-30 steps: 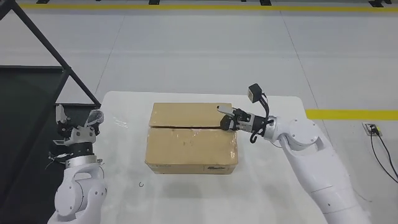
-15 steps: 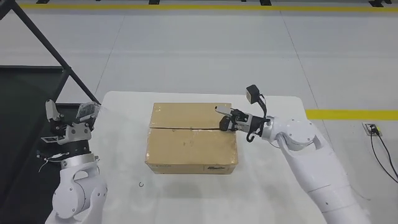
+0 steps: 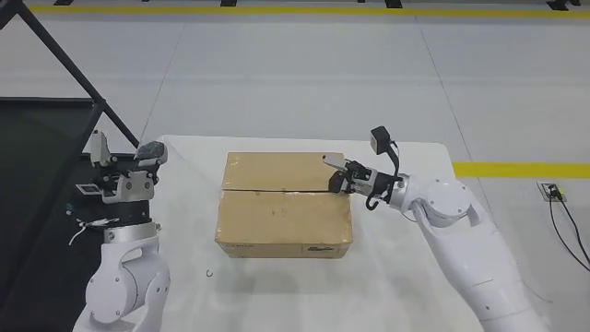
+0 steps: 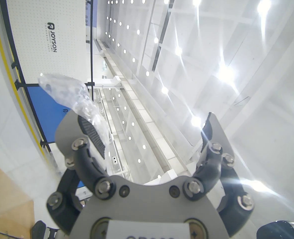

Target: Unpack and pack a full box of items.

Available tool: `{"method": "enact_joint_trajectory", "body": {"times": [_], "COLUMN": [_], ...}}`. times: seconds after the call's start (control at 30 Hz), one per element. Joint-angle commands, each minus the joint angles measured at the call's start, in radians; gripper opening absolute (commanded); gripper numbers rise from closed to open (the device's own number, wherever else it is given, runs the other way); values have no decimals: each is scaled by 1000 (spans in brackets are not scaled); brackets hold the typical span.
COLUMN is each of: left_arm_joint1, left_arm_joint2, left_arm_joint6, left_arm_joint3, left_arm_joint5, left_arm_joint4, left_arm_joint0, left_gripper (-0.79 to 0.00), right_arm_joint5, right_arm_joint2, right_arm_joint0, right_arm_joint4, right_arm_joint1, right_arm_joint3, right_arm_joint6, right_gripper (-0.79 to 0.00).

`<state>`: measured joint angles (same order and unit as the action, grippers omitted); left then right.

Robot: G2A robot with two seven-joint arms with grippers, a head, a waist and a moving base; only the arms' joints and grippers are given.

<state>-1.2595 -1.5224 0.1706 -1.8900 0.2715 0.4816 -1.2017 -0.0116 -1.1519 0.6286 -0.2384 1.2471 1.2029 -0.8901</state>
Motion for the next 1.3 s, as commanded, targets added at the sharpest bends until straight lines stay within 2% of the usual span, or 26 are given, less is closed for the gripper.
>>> {"method": "enact_joint_trajectory", "body": {"times": [0.0, 0.47, 0.83, 1.27], "left_arm_joint1": [-2, -28, -47, -76], "left_arm_joint2": [19, 190, 291, 414], "left_arm_joint6": [-7, -37, -69, -100], "left_arm_joint3": [-8, 7, 35, 164], "left_arm_joint5": [-14, -102, -129, -178], "left_arm_joint4": [-16, -103, -191, -279], "left_arm_joint0": [8, 101, 129, 205], "left_gripper": [0, 0, 0, 0], "right_arm_joint5": [5, 8, -7, -32], "right_arm_joint2": [-6, -29, -39, -52], "right_arm_joint0": [6, 40, 43, 62], "right_arm_joint4": [2, 4, 0, -14], "right_arm_joint1": [-3, -16, -21, -28], "right_arm_joint3": [8, 35, 38, 50], "right_arm_joint6": [-2, -20, -21, -21], "right_gripper": [0, 0, 0, 0]}}
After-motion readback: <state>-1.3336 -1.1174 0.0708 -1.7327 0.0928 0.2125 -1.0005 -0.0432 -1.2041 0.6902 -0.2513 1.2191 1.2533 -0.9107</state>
